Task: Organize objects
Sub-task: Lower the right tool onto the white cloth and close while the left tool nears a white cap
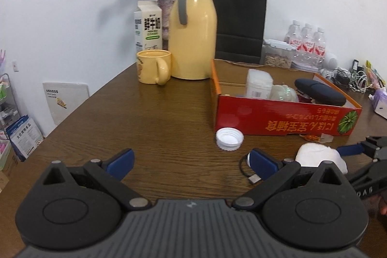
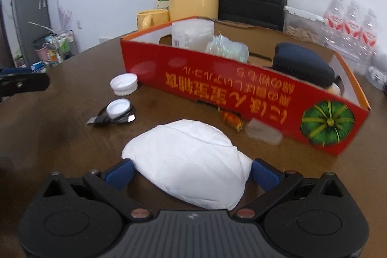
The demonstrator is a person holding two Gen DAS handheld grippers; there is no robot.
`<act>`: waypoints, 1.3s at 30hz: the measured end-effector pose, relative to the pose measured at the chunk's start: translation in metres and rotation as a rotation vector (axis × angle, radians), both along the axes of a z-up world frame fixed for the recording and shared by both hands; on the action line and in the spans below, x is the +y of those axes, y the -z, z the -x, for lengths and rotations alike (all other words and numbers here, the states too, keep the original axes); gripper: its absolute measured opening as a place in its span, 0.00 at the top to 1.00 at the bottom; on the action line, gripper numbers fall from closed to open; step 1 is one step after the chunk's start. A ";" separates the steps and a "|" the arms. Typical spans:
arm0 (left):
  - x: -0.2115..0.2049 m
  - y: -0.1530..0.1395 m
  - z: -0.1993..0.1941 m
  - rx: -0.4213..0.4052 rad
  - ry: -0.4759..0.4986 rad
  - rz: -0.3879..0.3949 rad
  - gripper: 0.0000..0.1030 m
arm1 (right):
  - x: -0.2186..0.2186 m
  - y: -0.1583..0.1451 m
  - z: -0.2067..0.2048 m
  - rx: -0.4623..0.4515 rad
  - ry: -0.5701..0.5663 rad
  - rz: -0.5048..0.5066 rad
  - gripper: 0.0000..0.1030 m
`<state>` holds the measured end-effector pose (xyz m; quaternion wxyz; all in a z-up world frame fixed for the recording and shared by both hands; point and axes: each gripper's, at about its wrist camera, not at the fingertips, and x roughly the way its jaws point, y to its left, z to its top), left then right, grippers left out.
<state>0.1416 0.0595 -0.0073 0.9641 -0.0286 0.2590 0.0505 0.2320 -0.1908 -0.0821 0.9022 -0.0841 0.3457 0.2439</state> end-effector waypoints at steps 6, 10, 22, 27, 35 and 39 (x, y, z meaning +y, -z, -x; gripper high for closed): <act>0.000 0.004 -0.003 0.017 -0.014 -0.007 0.00 | -0.002 0.002 -0.017 -0.020 -0.062 -0.015 0.00; -0.006 0.007 -0.003 0.024 -0.006 -0.010 0.00 | -0.001 0.002 -0.020 -0.021 -0.071 -0.013 0.00; -0.016 0.010 -0.003 0.048 -0.006 -0.026 0.00 | -0.001 -0.003 0.001 -0.062 -0.111 -0.026 0.30; -0.016 0.012 -0.004 0.055 -0.010 -0.027 0.00 | -0.004 -0.004 0.009 -0.078 -0.102 -0.023 0.41; -0.016 0.014 -0.003 0.061 -0.008 -0.018 0.00 | -0.012 -0.005 0.025 -0.087 -0.046 -0.019 0.44; -0.013 0.015 -0.003 0.062 -0.011 -0.011 0.00 | -0.017 -0.005 0.037 -0.088 0.035 -0.009 0.44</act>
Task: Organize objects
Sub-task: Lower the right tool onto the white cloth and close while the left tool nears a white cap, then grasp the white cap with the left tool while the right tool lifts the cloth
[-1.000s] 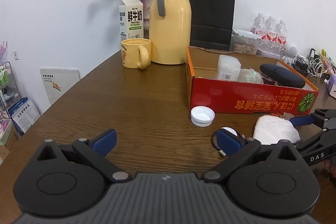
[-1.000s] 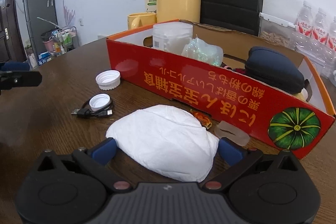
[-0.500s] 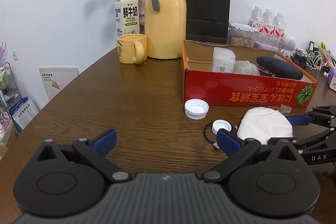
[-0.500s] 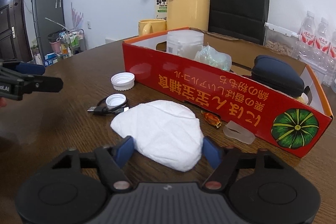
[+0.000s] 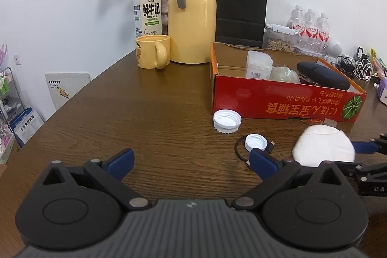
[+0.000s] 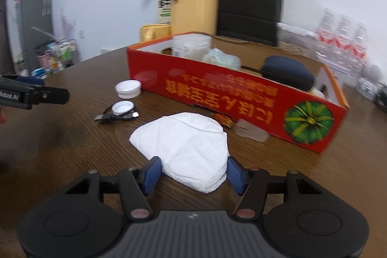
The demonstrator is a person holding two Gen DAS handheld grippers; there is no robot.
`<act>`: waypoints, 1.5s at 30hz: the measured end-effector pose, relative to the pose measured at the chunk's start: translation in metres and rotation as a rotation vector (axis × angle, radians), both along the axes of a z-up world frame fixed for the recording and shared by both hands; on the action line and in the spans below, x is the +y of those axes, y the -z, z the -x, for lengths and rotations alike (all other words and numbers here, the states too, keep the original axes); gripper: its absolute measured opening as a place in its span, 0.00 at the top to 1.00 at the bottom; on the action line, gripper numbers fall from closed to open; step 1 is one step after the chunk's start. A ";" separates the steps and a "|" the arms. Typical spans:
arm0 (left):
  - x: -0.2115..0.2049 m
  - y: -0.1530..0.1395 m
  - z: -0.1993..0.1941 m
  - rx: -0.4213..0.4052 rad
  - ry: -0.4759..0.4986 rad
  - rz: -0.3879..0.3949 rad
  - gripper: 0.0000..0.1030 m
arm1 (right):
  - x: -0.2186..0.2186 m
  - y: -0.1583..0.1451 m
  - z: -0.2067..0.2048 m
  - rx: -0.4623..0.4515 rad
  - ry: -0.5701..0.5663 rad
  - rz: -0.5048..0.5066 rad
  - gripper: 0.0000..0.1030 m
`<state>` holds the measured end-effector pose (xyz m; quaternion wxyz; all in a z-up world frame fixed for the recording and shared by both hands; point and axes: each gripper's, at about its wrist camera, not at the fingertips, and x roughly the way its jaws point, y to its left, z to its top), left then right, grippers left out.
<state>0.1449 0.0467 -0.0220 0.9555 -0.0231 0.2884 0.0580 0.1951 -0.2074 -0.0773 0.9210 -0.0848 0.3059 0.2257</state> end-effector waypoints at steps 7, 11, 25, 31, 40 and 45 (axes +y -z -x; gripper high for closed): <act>0.003 -0.002 0.001 -0.008 0.002 0.010 0.00 | -0.016 -0.009 0.020 -0.023 0.050 -0.082 0.14; 0.007 -0.005 0.005 -0.016 -0.010 0.006 0.00 | -0.015 -0.018 0.017 -0.047 -0.044 -0.060 0.00; 0.015 -0.003 0.010 -0.003 -0.042 0.002 0.00 | 0.003 0.004 -0.036 0.068 -0.171 0.000 0.10; 0.005 0.006 0.003 0.021 -0.008 0.004 0.00 | 0.000 0.003 -0.030 0.039 -0.133 -0.014 0.26; -0.021 0.012 -0.015 0.030 0.084 -0.007 0.00 | -0.009 -0.004 -0.014 -0.032 -0.034 -0.034 0.27; -0.044 0.021 -0.031 0.050 0.161 -0.054 0.00 | -0.018 -0.009 -0.007 -0.067 0.015 -0.066 0.26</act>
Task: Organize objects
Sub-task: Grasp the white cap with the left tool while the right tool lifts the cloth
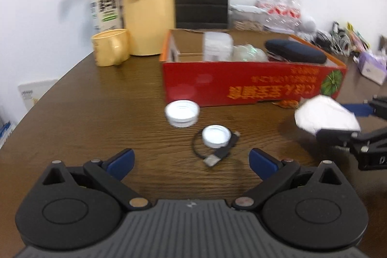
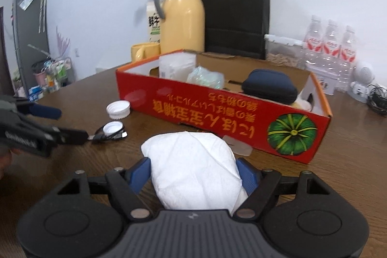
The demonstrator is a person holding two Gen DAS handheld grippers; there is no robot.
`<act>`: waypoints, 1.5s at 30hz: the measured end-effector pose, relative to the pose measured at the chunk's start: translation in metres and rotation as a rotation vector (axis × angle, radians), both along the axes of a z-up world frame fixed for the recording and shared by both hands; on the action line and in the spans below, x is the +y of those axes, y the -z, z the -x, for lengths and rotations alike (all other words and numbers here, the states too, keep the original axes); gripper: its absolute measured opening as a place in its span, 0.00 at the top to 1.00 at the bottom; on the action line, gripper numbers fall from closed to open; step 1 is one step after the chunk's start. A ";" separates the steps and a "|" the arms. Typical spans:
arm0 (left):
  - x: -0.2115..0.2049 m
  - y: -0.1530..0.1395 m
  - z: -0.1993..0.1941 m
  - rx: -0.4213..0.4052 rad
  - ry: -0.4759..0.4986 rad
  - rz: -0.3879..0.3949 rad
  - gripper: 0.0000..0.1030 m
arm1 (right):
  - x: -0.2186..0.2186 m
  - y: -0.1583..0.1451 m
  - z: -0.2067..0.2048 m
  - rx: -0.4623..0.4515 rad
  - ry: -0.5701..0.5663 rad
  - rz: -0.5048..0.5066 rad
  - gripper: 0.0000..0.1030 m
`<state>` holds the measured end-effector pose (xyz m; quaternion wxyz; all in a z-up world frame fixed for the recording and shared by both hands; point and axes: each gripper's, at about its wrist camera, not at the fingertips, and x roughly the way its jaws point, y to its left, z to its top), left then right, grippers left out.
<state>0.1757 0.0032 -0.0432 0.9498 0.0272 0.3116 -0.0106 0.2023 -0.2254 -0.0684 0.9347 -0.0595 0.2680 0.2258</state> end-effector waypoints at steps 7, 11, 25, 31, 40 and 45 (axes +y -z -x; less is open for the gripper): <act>-0.005 0.012 -0.013 0.045 -0.005 -0.003 0.10 | -0.002 -0.001 0.001 -0.004 0.009 -0.012 0.26; -0.002 0.012 -0.016 0.047 -0.019 0.029 0.24 | -0.003 -0.001 0.002 0.003 0.000 -0.022 0.26; -0.009 0.006 0.003 -0.035 0.009 0.052 0.72 | -0.002 0.001 0.002 0.008 0.002 -0.014 0.26; -0.010 -0.002 0.015 -0.077 0.010 0.048 0.73 | -0.003 -0.001 0.004 -0.009 0.004 -0.020 0.26; -0.015 -0.015 0.020 -0.133 0.032 0.037 0.76 | -0.004 -0.005 0.009 -0.035 0.010 -0.035 0.26; -0.018 -0.030 0.021 -0.183 0.045 0.044 0.76 | -0.008 -0.012 0.012 -0.066 0.011 -0.053 0.26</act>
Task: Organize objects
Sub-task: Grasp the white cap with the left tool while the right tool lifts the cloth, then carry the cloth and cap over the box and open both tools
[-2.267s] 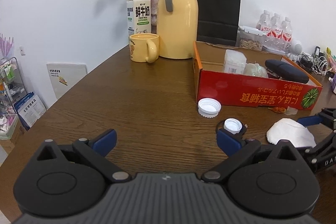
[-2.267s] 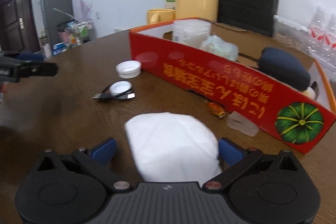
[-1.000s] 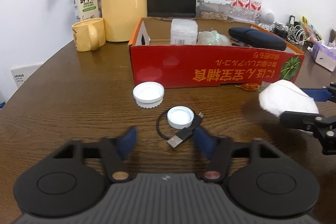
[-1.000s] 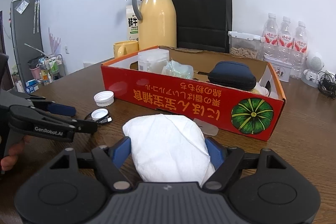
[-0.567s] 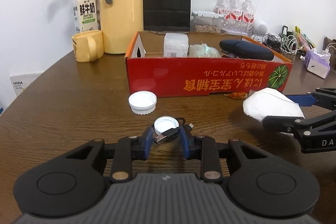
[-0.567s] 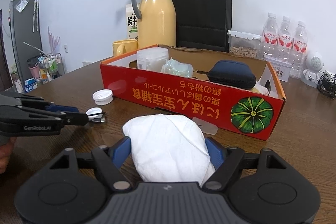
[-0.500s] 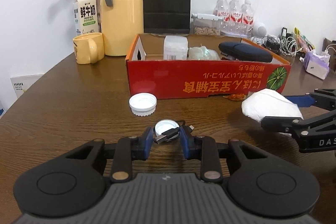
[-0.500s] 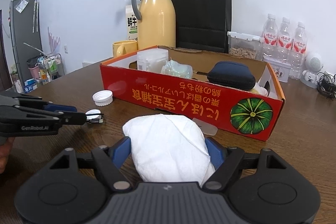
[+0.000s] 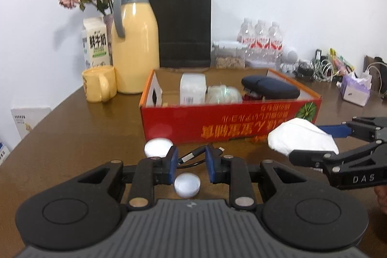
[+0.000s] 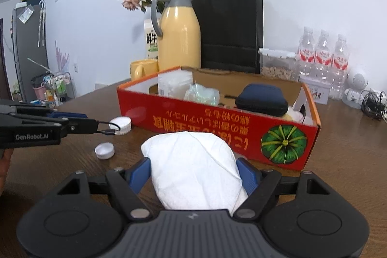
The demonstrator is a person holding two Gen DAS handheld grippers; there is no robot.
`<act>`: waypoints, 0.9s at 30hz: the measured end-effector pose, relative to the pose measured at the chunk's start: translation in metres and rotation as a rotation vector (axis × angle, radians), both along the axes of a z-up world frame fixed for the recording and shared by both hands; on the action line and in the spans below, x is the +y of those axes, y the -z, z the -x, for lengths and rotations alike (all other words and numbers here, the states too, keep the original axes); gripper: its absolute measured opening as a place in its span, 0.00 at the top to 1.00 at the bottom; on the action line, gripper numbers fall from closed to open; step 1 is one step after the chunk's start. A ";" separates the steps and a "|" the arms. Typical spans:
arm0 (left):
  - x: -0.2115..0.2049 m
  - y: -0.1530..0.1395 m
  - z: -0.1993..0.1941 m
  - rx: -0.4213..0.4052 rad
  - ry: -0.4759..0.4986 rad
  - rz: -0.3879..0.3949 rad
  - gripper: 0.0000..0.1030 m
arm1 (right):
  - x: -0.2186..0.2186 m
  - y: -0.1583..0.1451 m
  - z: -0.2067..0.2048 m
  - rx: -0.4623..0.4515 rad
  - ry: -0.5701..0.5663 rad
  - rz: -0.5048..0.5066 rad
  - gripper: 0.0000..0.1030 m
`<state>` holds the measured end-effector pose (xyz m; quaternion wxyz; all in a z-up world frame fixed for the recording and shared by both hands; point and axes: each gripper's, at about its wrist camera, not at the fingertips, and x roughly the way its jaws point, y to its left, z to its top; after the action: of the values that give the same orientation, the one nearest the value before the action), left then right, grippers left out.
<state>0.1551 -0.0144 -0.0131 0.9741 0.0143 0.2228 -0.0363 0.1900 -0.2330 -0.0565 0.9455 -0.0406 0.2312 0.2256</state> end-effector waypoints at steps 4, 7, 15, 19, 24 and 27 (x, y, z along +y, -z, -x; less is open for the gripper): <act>-0.006 -0.019 -0.007 -0.056 0.020 -0.001 0.76 | -0.003 -0.015 -0.002 -0.033 0.010 -0.021 0.26; -0.013 -0.032 -0.018 -0.097 0.035 0.006 0.76 | -0.004 -0.030 -0.011 -0.051 0.029 -0.033 0.26; -0.031 -0.064 -0.070 -0.180 0.043 0.029 0.76 | 0.013 -0.068 -0.062 -0.087 0.093 0.016 0.26; -0.033 -0.073 -0.108 -0.181 0.002 0.061 0.76 | 0.019 -0.077 -0.100 -0.058 0.134 0.014 0.26; -0.034 -0.073 -0.154 -0.151 -0.028 0.089 0.76 | 0.023 -0.076 -0.140 -0.014 0.177 0.014 0.26; -0.035 -0.067 -0.175 -0.125 -0.038 0.086 0.76 | 0.024 -0.069 -0.157 -0.006 0.194 0.004 0.26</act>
<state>0.3303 -0.0492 0.0535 0.9863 -0.0294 0.1600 -0.0263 0.3475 -0.2094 0.0129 0.9635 -0.0204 0.2319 0.1323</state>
